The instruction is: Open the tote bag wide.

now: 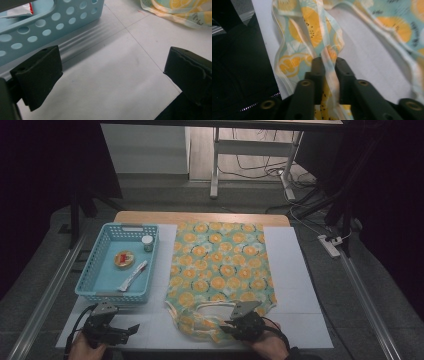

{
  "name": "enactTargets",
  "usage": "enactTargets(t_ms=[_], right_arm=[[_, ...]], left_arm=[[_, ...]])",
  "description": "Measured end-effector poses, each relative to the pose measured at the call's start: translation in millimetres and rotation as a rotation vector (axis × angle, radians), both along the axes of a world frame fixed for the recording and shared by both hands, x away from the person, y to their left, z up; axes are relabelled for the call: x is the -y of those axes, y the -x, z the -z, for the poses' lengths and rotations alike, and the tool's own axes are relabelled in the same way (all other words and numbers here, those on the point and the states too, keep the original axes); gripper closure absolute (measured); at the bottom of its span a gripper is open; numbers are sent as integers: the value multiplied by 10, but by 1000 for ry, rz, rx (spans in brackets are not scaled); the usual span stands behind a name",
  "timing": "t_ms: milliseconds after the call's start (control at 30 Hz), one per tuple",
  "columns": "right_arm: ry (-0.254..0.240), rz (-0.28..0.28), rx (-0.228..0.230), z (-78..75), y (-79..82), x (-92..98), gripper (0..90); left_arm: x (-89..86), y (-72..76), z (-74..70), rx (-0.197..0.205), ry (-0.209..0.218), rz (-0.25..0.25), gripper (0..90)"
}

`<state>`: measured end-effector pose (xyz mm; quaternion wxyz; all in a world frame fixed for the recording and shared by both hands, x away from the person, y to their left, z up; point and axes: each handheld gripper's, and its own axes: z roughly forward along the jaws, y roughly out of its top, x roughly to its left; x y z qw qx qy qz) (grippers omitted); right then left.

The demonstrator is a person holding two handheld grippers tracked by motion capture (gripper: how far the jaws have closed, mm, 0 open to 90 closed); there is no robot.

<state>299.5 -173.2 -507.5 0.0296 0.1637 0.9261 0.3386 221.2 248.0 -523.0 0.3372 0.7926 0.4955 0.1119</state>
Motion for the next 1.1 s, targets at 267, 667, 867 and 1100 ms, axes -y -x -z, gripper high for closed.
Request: enactTargets(t_ms=[267,667,867,1100], right_arm=[[-46,28,-8,-149,-97,65,867],[-88,82,-25,-290,-404,100,885],[-75,100,-9,-313,-551,63,886],[-75,131,-3,-338,-758,46,888]], left_arm=[[-3,-2,1,-2,3,0,19],[-4,-6,2,-5,3,1,22],[-9,-7,1,-6,4,2,22],[-13,-9,2,-7,8,0,23]])
